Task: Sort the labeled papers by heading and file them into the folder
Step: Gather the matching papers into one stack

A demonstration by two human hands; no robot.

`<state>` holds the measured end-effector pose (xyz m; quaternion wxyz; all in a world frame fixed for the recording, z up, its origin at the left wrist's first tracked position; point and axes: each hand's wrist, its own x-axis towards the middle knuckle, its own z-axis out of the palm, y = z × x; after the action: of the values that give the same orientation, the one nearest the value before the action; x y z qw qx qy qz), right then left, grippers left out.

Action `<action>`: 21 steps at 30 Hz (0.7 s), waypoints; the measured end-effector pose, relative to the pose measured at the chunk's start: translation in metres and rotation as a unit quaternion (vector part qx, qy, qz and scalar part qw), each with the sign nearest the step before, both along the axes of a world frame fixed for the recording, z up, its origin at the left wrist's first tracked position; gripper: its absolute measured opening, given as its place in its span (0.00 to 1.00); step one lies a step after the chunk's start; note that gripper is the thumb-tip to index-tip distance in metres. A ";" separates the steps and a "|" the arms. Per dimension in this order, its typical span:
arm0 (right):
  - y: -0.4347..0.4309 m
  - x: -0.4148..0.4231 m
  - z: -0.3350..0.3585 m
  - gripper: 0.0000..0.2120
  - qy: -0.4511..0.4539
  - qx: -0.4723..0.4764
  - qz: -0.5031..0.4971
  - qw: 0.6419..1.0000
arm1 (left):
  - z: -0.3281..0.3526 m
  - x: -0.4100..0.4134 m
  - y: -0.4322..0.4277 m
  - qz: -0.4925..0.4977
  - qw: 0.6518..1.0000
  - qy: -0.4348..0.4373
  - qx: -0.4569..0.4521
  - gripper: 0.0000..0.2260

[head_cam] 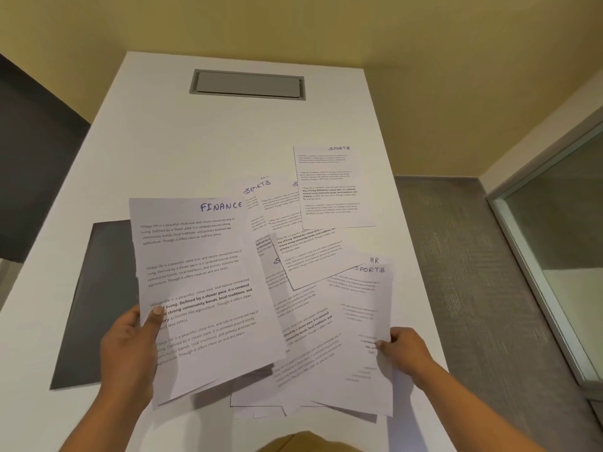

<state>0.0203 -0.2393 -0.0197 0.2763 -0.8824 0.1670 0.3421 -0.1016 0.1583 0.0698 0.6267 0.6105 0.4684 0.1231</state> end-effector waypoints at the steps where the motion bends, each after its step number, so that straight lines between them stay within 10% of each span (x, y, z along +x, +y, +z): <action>1: 0.002 0.000 0.000 0.07 0.007 -0.002 0.006 1.000 | 0.000 0.000 -0.001 0.000 1.000 -0.001 -0.002 0.11; 6: 0.014 -0.002 0.021 0.15 -0.068 -0.103 -0.022 0.992 | -0.001 0.000 -0.003 0.001 1.000 0.002 -0.007 0.09; 15: 0.093 0.023 0.079 0.15 -0.085 0.296 -0.018 0.951 | 0.004 0.014 -0.034 -0.063 0.997 -0.008 -0.044 0.05; 21: 0.122 0.019 0.088 0.16 -0.085 0.381 -0.045 0.920 | 0.013 0.022 -0.056 -0.102 0.989 -0.033 -0.104 0.08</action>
<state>0.0397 -0.1171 0.0687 0.6195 -0.7279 0.0393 0.2912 -0.0799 0.1025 0.0831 0.7110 0.5825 0.3930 0.0290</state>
